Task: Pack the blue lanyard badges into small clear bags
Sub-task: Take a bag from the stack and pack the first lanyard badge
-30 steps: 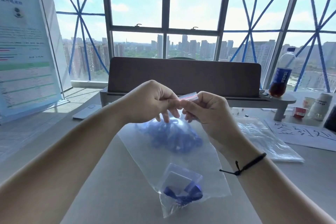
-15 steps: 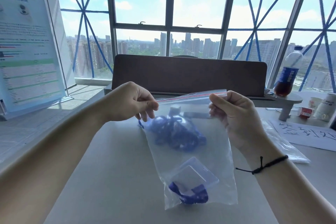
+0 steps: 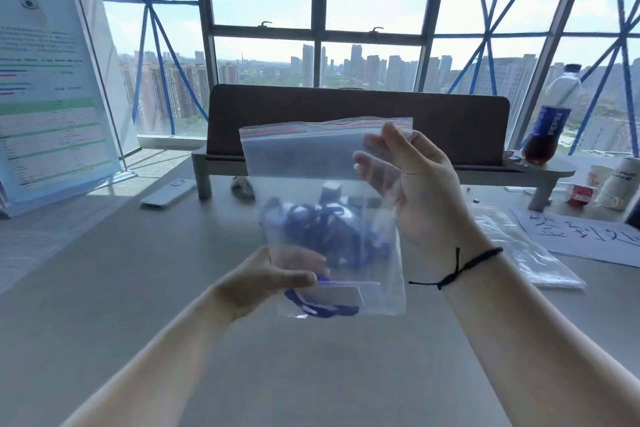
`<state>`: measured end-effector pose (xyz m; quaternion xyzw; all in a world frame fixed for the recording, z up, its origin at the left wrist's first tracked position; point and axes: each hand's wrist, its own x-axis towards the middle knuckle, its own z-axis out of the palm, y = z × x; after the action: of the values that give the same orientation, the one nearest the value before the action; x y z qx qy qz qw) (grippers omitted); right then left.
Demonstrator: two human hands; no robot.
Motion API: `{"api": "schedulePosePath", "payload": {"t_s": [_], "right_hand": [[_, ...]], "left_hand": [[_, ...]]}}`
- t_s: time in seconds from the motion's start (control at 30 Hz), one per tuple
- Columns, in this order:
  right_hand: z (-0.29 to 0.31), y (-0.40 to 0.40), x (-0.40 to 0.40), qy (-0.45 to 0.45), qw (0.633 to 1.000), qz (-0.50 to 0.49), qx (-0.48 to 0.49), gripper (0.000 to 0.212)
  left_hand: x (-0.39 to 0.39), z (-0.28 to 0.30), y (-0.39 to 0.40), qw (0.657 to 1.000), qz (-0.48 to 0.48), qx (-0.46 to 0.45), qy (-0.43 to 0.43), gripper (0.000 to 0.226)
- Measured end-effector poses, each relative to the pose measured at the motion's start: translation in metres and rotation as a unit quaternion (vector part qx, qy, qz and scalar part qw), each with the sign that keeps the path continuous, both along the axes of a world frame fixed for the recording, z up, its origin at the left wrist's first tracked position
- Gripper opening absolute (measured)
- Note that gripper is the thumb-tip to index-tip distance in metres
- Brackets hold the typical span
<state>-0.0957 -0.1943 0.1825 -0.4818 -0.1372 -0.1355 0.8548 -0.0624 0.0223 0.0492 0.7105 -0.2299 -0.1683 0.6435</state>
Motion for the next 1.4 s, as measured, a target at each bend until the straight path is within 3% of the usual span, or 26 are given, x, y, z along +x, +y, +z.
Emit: {"api": "schedulePosePath", "payload": {"t_s": [0.1,0.37,0.57,0.73,0.93,1.17,1.4], "right_hand": [[-0.001,-0.010,0.007,0.024,0.999,-0.034,0.003,0.015],[-0.026,-0.038,0.027,0.078,0.995,-0.053,0.016,0.016],[-0.040,-0.044,0.047,0.112,0.991,-0.066,0.016,0.013],[-0.053,-0.035,0.066,0.150,0.986,-0.063,-0.032,0.012],[-0.075,0.006,0.103,0.197,0.973,-0.051,-0.105,0.009],[-0.102,0.106,0.167,0.207,0.938,-0.085,-0.264,0.014],[-0.125,0.232,0.226,0.199,0.939,-0.003,-0.282,0.013]], "left_hand": [[-0.007,-0.027,-0.009,0.998,0.047,-0.002,0.041,0.021],[-0.008,-0.029,0.000,0.991,0.094,-0.038,0.086,0.033],[-0.007,-0.028,0.011,0.992,0.114,0.040,0.034,0.026],[-0.010,-0.033,0.049,0.990,0.098,0.051,0.092,0.022],[-0.002,-0.042,0.113,0.974,0.189,0.054,0.115,0.017],[0.000,-0.051,0.209,0.915,0.392,0.027,0.089,0.004],[-0.002,-0.060,0.301,0.821,0.561,0.104,-0.004,0.010]]}}
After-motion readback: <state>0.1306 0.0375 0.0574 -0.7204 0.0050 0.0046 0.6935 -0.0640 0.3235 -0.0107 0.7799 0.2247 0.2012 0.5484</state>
